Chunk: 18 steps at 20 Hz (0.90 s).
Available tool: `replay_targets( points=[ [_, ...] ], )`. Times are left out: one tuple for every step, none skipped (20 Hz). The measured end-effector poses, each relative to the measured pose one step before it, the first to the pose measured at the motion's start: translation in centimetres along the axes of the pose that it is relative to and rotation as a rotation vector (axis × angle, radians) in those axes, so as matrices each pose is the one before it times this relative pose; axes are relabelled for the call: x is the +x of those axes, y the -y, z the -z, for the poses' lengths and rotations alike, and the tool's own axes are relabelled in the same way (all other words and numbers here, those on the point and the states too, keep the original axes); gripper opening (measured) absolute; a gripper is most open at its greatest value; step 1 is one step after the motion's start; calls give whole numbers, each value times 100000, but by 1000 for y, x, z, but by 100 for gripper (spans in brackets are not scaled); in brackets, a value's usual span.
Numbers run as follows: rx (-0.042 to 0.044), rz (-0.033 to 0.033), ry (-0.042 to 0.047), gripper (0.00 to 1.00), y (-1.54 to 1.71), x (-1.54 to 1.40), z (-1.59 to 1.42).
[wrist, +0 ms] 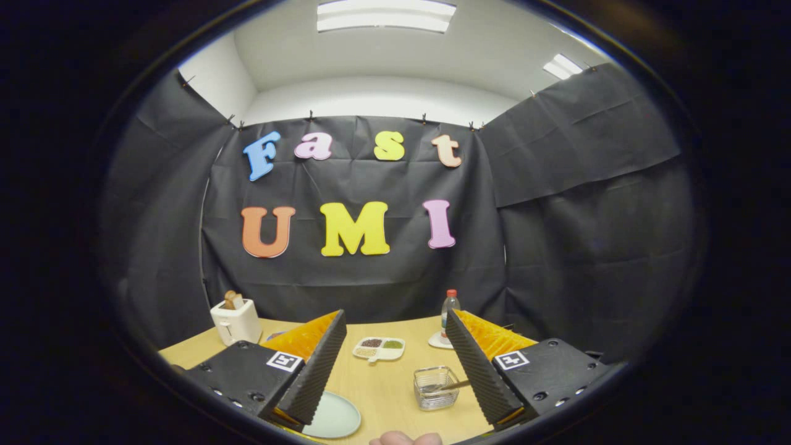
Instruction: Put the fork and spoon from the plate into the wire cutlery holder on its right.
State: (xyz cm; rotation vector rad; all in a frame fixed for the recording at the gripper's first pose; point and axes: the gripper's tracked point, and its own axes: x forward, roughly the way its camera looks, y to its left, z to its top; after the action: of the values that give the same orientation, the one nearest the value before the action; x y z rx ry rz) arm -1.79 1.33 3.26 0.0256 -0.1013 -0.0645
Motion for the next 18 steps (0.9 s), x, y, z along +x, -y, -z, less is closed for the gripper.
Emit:
replay_targets(
  points=[
    [106, 17, 160, 97, 2, 77, 39],
    [100, -35, -5, 97, -25, -12, 11],
    [9, -108, 48, 97, -97, 36, 29],
    [-9, -81, -67, 97, -25, 47, 45],
    [-70, 20, -153, 97, 36, 73, 125],
    [66, -15, -180, 97, 45, -31, 39],
    [282, 25, -313, 97, -38, 47, 11],
    [353, -14, -113, 97, 33, -28, 8],
    [257, 27, -189, 97, 112, 6, 67],
    [172, 127, -100, 97, 119, 67, -51],
    [119, -44, -105, 96, 11, -40, 82],
    [94, 63, -106, 96, 11, -21, -52],
    [99, -61, -7, 96, 61, -74, -58],
    [128, -92, -129, 96, 0, 6, -17],
    [35, -68, 10, 96, -108, -28, 48],
    [-226, 25, 138, 96, -14, -24, -83],
    [-123, 43, 199, 96, 57, -67, -73],
    [-34, -40, 260, 96, -48, -24, -132]
  ],
)
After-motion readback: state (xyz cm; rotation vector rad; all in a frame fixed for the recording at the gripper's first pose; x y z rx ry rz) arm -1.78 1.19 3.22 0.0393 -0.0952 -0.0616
